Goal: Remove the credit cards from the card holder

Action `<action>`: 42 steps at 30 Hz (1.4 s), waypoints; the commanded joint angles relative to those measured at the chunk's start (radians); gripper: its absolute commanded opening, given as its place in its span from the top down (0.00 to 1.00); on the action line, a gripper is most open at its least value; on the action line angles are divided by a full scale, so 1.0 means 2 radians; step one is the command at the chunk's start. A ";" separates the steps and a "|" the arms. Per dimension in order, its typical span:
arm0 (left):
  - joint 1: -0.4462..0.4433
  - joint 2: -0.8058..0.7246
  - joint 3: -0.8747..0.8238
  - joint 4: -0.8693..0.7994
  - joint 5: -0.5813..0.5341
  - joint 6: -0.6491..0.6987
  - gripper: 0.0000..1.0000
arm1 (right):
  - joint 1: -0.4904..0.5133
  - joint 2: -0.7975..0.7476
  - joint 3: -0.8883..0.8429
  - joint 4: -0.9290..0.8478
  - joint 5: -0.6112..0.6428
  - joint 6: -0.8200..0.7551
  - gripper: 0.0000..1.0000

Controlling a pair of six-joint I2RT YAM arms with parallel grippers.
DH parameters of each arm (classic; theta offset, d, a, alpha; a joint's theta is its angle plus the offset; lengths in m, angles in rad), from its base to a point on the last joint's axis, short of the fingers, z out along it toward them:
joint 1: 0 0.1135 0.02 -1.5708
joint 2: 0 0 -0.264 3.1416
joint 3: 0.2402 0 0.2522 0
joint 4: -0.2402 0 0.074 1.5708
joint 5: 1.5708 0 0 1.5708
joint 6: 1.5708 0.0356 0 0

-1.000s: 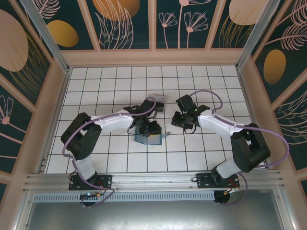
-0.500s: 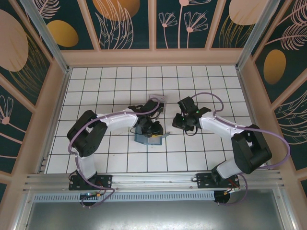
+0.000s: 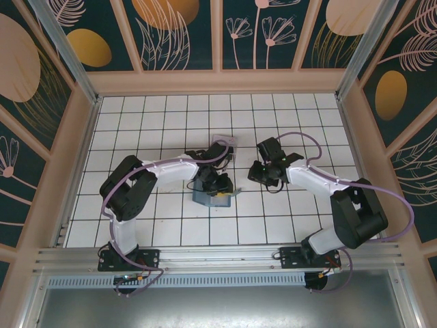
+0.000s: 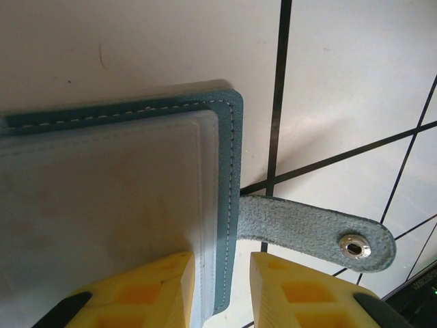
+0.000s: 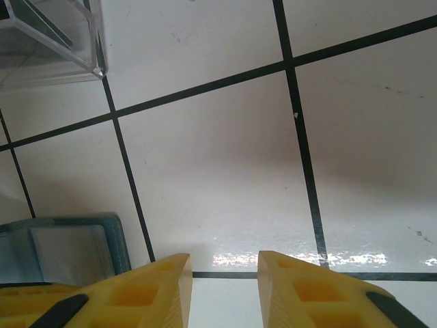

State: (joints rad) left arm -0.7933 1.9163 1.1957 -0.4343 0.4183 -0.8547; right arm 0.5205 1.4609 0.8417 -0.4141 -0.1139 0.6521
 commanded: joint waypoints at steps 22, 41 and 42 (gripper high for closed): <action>-0.004 -0.012 0.010 -0.116 -0.115 0.041 0.69 | -0.006 -0.021 -0.005 -0.005 0.002 -0.008 0.68; -0.004 -0.011 0.072 -0.209 -0.204 0.063 0.67 | -0.006 -0.023 -0.004 -0.008 0.003 -0.009 0.68; -0.004 -0.010 0.074 -0.211 -0.207 0.063 0.67 | -0.006 -0.022 -0.004 -0.008 0.003 -0.009 0.68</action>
State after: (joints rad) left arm -0.7990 1.8931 1.3170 -0.7811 0.0593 -0.7479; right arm 0.5163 1.4403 0.8345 -0.4149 -0.1139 0.6521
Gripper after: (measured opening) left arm 0.331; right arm 0.320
